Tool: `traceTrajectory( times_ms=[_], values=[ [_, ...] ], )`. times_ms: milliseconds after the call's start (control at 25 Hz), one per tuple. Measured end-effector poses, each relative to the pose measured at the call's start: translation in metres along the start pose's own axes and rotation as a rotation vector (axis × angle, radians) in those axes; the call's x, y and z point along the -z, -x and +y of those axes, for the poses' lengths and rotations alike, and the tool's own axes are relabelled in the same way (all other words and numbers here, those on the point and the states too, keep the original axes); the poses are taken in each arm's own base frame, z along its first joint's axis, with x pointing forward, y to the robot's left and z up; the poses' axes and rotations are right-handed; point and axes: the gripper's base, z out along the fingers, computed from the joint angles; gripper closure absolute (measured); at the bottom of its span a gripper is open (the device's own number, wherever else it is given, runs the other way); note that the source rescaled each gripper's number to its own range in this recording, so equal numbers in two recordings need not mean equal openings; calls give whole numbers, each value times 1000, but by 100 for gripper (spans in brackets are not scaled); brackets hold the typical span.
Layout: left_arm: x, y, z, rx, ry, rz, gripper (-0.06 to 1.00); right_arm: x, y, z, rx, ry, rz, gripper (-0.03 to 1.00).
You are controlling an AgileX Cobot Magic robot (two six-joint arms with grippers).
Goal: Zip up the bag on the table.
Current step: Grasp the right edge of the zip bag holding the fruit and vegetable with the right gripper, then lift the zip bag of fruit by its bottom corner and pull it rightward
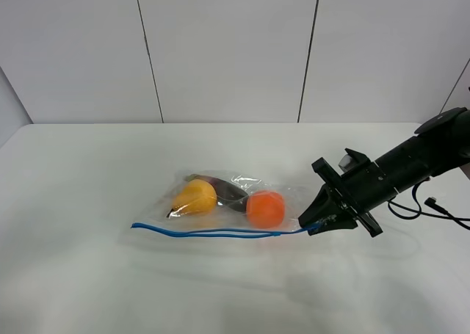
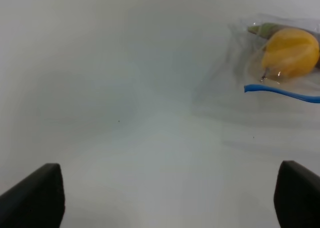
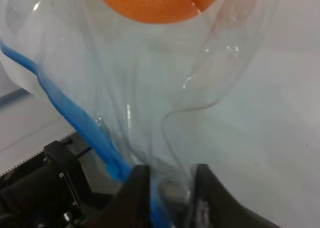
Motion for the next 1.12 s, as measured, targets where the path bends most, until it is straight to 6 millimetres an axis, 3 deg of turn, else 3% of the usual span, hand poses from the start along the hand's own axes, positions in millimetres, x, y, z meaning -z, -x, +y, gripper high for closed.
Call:
traceTrajectory(
  times_ms=[480, 760, 1120],
  values=[
    [0, 0, 0, 0, 0, 0, -2, 0, 0, 0, -4, 0, 1, 96],
    [0, 0, 0, 0, 0, 0, -2, 0, 0, 1, 13, 14, -2, 96],
    [0, 0, 0, 0, 0, 0, -2, 4, 2, 19, 67, 178, -5, 96]
  ],
)
